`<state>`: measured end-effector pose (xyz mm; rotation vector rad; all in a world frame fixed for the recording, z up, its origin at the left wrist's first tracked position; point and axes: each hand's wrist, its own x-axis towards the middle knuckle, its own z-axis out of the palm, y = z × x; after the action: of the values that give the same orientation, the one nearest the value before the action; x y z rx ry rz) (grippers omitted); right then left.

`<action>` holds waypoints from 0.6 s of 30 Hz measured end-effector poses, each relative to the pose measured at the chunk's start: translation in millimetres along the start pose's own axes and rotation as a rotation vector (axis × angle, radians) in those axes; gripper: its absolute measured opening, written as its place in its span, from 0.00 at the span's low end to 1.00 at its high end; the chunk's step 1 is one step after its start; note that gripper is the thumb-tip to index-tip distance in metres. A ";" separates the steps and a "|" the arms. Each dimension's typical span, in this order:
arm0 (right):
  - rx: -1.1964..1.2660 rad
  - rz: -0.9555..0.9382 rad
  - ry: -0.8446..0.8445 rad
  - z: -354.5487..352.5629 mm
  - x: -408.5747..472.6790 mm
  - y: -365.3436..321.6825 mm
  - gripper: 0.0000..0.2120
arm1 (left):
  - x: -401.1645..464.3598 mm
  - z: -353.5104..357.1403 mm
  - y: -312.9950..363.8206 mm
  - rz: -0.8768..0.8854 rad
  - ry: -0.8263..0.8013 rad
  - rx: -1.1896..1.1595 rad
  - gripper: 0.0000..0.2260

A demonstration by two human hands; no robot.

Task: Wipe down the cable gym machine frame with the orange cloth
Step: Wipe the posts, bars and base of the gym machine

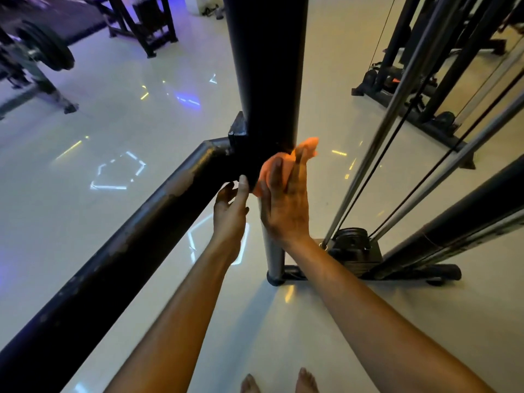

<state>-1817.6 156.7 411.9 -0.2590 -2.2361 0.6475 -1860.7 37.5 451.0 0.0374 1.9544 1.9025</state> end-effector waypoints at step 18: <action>0.006 0.079 -0.146 46.7 -85.5 49.6 0.38 | 56.6 -9.5 -40.2 0.016 -0.373 0.072 0.36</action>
<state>-1795.1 149.4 305.2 -0.3070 -2.3723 0.7358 -1904.9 42.7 396.8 0.4003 1.7684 1.6892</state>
